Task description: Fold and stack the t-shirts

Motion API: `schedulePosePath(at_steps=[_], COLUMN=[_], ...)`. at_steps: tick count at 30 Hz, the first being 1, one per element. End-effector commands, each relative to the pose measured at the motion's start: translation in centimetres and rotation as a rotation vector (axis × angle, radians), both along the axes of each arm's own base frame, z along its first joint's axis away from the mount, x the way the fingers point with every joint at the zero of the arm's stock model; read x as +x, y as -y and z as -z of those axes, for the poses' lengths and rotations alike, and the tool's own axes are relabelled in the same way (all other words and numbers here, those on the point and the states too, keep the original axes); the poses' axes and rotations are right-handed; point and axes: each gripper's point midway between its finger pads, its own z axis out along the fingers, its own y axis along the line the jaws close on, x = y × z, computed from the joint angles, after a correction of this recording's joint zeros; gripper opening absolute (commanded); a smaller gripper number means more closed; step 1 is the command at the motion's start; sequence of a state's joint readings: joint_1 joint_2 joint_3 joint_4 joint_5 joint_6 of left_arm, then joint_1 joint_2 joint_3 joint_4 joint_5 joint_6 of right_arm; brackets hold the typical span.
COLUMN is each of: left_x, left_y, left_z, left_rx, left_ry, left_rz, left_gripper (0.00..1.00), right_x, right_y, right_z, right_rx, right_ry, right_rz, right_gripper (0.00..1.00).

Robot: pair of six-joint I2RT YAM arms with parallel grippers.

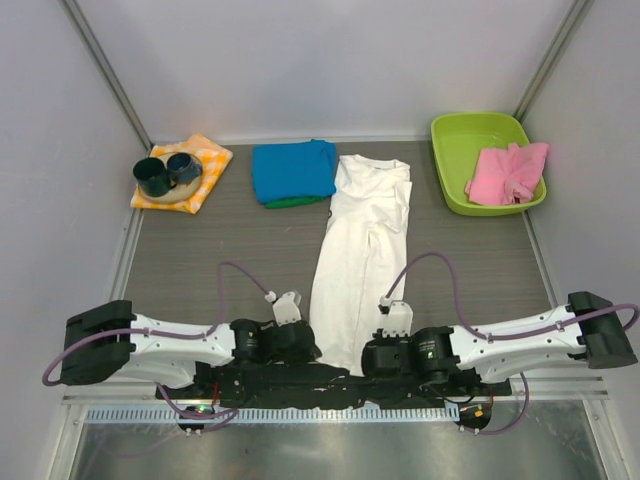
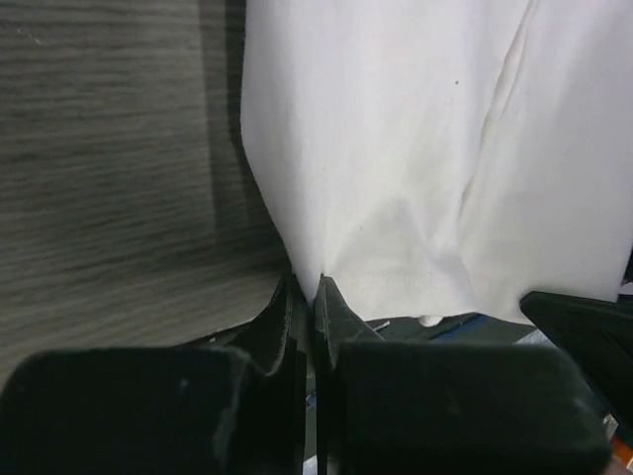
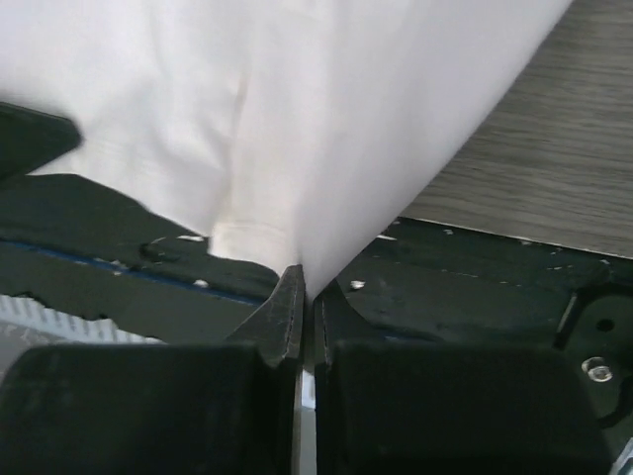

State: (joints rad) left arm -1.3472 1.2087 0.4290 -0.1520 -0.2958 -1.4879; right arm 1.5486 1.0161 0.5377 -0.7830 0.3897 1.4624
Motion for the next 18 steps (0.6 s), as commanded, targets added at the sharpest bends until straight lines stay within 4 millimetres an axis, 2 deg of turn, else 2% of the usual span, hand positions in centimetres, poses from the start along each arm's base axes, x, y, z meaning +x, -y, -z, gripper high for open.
schedulePosePath(at_steps=[1, 4, 9, 10, 14, 18], left_x=[0.4, 2.1, 5.8, 6.3, 9.4, 12.6], left_y=[-0.9, -1.2, -1.9, -1.5, -1.8, -1.1], left_z=[-2.3, -4.8, -7.1, -7.8, -9.4, -10.9], left_rx=[0.07, 0.092, 0.127, 0.106, 0.113, 0.075], left_ry=[0.077, 0.174, 0.241, 0.248, 0.286, 0.317], left_rz=[-0.012, -0.02, -0.022, -0.02, -0.054, -0.077], left_gripper=[0.0, 0.0, 0.0, 0.0, 0.0, 0.0], right_x=[2.3, 4.4, 8.1, 9.3, 12.4, 15.5], right_y=[-2.6, -3.2, -3.1, -2.6, -1.1, 1.5], right_z=[-4.6, -6.8, -10.5, -11.1, -12.7, -13.5], right_rx=[0.036, 0.048, 0.032, 0.021, -0.008, -0.048], right_ry=[0.211, 0.348, 0.53, 0.554, 0.625, 0.676], right_rz=[0.059, 0.057, 0.073, 0.104, 0.164, 0.256], right_gripper=[0.01, 0.01, 0.01, 0.01, 0.01, 0.01])
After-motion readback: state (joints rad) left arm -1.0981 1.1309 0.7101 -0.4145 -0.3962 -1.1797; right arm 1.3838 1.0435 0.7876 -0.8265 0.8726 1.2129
